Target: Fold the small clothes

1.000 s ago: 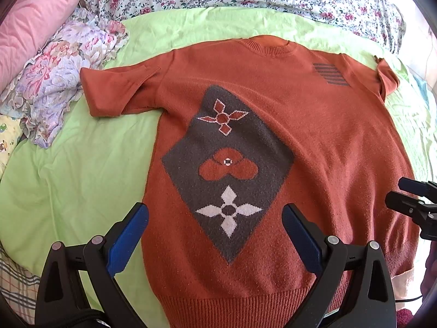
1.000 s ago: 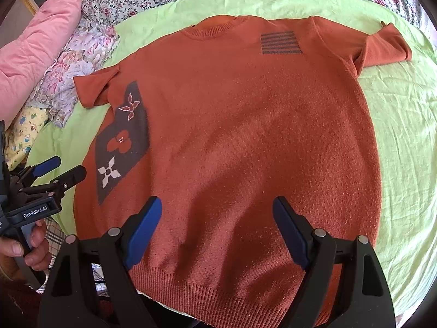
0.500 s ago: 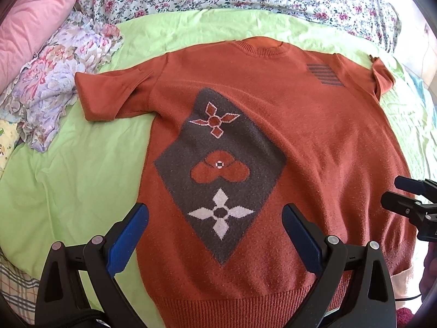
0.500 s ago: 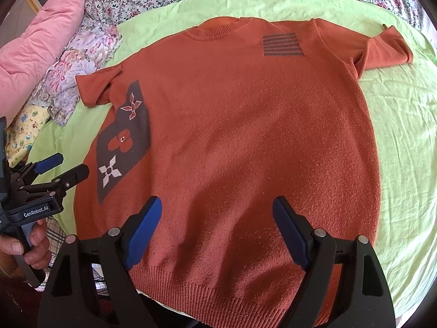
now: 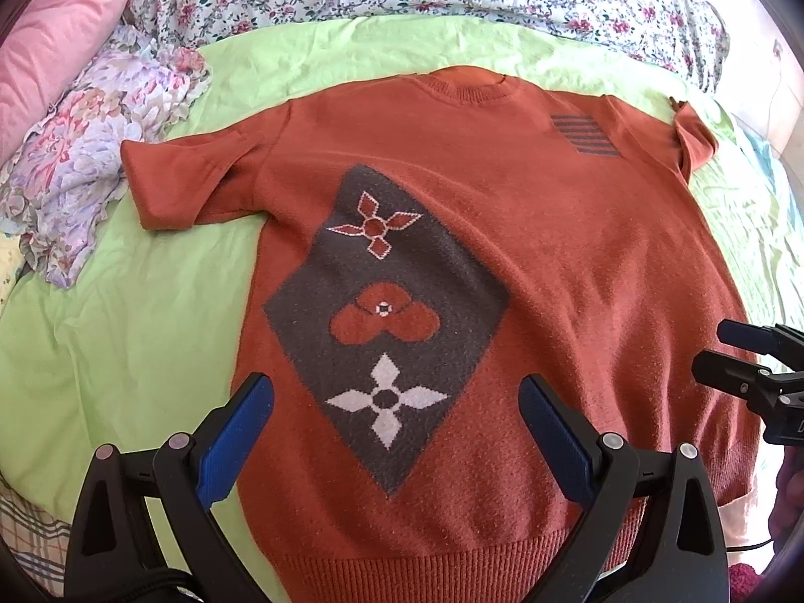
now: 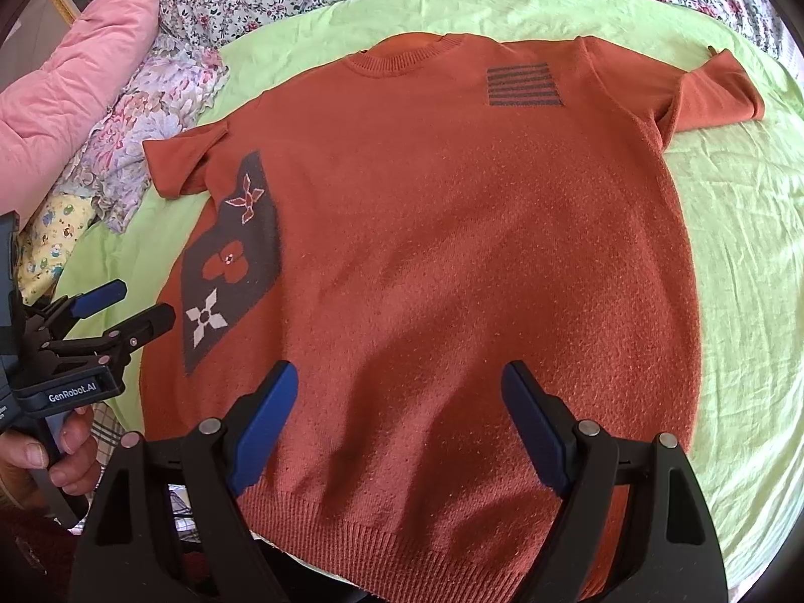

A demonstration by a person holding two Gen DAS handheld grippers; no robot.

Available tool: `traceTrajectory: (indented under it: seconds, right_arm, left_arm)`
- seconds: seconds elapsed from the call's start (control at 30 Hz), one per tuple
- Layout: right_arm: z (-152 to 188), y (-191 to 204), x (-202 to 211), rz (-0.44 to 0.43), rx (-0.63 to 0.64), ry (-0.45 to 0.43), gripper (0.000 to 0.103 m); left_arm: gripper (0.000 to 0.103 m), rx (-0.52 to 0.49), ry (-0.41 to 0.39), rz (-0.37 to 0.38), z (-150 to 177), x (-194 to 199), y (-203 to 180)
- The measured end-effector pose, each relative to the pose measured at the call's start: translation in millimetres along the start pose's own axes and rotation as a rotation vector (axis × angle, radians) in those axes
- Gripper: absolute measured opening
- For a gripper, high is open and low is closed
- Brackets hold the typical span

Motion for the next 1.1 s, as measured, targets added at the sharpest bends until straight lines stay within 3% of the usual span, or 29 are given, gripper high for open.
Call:
traceTrajectory:
  seconds: [0.63, 0.8, 1.1]
  right_arm:
    - [-28, -39, 12, 0.017, -0.086, -0.038, 0.082]
    - [-48, -67, 19, 0.024, -0.149, -0.072, 0.082]
    - [-106, -148, 40, 0.125, -0.227, -0.147, 0.074]
  left_arm:
    - [0.098, -0.005, 0.042, 0.027, -18, -19, -13]
    - [0.098, 0.014, 0.051, 0.027, -33, -28, -12]
    - [0.098, 0.025, 0.058, 0.022, -76, -49, -9]
Point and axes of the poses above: each gripper's, at about its wrist camera, not at the fingertips, and x roughly against the way its jaws point, y to its left, z to its underside, the point moved 9 cm from there along -x, roughly the way its jaws point, and after that the axes turned 2 degrees about -z, right-handed, at the moved point
